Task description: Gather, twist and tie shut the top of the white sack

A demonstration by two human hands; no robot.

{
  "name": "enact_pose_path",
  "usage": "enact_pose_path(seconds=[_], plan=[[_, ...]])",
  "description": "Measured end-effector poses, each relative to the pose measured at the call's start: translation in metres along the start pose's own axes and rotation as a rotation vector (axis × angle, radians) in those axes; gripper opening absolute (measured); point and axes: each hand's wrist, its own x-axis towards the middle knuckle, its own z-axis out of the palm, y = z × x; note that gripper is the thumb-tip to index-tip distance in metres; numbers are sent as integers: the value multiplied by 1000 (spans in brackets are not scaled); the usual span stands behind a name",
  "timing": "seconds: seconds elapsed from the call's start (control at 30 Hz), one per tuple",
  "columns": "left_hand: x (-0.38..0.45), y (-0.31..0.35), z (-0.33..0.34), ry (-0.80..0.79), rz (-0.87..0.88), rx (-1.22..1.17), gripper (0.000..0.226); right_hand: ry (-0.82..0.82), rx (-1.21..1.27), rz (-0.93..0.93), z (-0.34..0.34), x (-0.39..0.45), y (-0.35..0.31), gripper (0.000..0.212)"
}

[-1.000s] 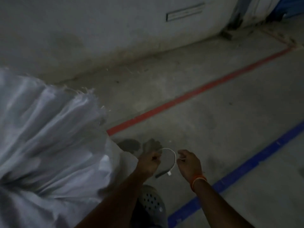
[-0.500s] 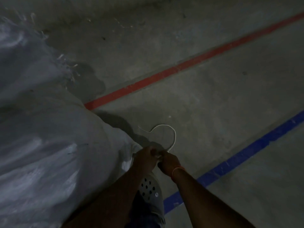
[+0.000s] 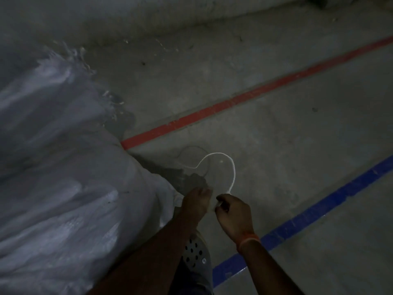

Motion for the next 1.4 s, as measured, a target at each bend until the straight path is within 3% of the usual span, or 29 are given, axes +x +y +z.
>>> enact_pose_path(seconds=[0.17,0.33,0.4,0.53,0.6,0.73,0.97,1.03,1.1,1.13,1.17,1.2,1.3,1.4], plan=[[-34,69,-15,-171,10,-255,24,84,193,-244,-46,-35,-58,19],[-102,123,-63,-149,137,-276,18,52,436,-404,-90,-66,-122,26],[-133,137,-86,-107,179,-256,23,109,602,-392,-105,-80,-148,29],[-204,159,-127,16,296,-159,21,389,760,-250,-115,-94,-202,13],[-238,162,-145,76,372,-81,20,340,875,-110,-113,-101,-236,6],[-283,151,-177,199,515,211,30,164,1076,19,-99,-121,-288,26],[-334,123,-226,252,659,424,46,331,1161,63,-76,-168,-329,25],[-337,106,-241,383,682,436,46,372,1193,34,-68,-174,-329,26],[-334,85,-257,738,707,379,27,372,1319,11,-62,-181,-330,27],[-331,75,-264,959,670,372,34,364,1369,3,-60,-182,-330,28],[-325,63,-272,1121,560,365,59,343,1399,-4,-57,-184,-332,31],[-319,53,-278,1185,424,333,86,329,1410,-18,-56,-185,-333,32],[-300,34,-290,1080,161,291,138,276,1421,-41,-54,-189,-338,29],[-280,22,-295,1042,93,347,149,288,1387,-97,-50,-190,-342,27]])
